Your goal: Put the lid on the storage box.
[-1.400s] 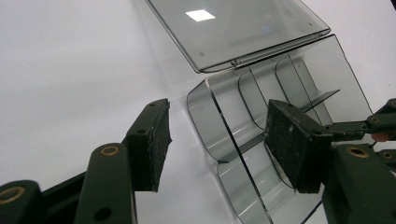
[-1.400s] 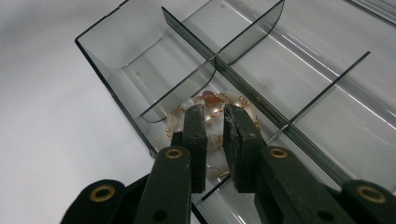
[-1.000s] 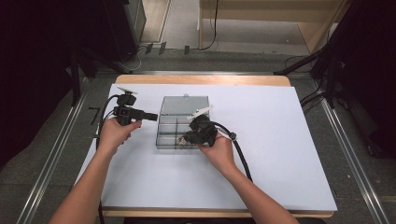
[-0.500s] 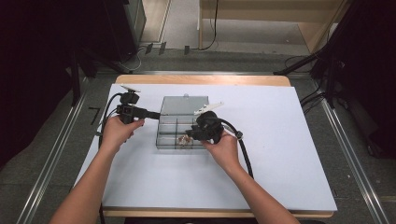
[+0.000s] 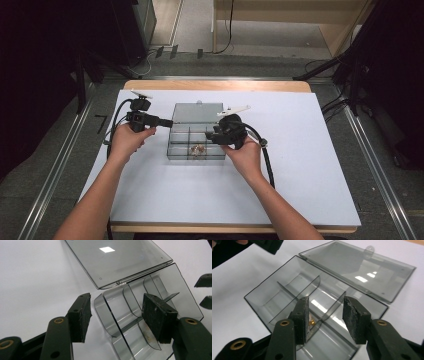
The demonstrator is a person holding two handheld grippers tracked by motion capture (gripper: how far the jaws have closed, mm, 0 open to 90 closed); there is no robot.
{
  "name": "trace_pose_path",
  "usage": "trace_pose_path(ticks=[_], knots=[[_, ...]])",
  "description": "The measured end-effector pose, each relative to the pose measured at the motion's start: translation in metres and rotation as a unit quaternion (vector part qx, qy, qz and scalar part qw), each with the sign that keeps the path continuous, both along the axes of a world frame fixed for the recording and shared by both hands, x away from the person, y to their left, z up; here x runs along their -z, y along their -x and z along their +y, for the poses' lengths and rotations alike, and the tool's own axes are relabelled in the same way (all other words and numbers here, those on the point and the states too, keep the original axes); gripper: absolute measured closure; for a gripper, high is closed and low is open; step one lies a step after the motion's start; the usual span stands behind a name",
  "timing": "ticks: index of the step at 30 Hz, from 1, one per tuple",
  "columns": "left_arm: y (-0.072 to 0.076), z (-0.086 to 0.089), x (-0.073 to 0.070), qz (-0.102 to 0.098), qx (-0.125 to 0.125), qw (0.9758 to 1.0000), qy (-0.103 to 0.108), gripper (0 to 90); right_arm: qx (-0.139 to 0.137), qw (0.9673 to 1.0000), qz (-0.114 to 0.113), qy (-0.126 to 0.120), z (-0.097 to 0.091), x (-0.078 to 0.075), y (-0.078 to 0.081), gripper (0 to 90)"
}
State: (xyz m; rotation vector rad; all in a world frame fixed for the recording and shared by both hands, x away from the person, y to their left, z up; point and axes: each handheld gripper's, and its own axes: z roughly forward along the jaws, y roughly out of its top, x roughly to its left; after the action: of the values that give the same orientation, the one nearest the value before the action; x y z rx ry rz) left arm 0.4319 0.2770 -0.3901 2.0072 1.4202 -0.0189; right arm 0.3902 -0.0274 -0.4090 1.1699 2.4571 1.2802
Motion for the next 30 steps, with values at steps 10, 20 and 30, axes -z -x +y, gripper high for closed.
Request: trace_pose_path(ticks=[10,20,30], knots=[[0.000,-0.003,0.000,-0.005,0.001,1.0000,-0.003,42.3,0.024,0.9997,0.008,-0.004,-0.013,-0.002,-0.008,58.4],[-0.005,-0.006,0.001,-0.006,-0.004,0.9999,-0.007,43.5,0.048,0.9987,0.016,0.002,-0.027,0.000,-0.016,57.1],[-0.015,-0.011,0.006,0.004,-0.007,0.9999,-0.015,45.5,0.062,0.9979,0.017,0.006,-0.030,0.002,-0.025,57.2]])
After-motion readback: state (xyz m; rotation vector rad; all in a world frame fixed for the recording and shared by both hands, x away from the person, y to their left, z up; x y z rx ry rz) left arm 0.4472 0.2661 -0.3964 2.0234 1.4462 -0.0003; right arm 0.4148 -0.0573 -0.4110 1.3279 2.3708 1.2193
